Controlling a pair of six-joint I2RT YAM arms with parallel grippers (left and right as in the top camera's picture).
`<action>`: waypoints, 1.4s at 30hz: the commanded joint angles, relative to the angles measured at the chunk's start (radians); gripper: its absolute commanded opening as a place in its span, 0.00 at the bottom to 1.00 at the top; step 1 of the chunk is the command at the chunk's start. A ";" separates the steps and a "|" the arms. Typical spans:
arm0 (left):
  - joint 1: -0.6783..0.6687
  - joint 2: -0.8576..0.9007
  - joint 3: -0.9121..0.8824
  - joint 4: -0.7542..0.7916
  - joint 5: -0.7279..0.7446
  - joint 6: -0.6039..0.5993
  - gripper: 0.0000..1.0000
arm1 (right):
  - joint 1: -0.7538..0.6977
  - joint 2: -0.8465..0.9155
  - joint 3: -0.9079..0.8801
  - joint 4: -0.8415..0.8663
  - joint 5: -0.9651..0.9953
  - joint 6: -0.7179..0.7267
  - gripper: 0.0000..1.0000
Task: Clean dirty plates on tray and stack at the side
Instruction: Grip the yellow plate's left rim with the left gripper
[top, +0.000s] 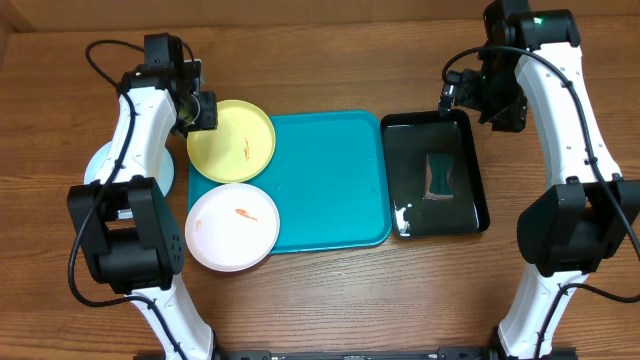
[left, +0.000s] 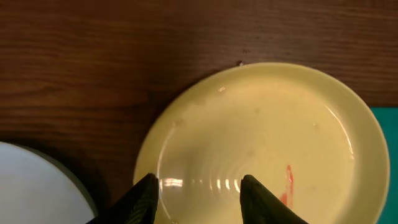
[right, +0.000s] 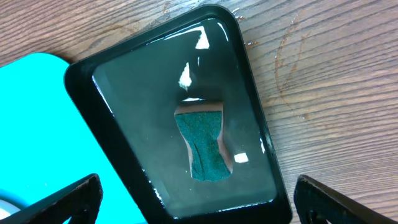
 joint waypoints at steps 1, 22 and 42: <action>0.004 -0.004 -0.012 0.020 -0.053 0.055 0.45 | -0.005 -0.011 0.000 0.003 -0.005 0.000 1.00; 0.043 0.084 -0.012 0.034 -0.077 0.080 0.45 | -0.005 -0.011 0.000 0.003 -0.005 0.000 1.00; 0.039 0.128 0.056 -0.074 0.198 0.048 0.04 | -0.005 -0.011 0.000 0.003 -0.005 0.000 1.00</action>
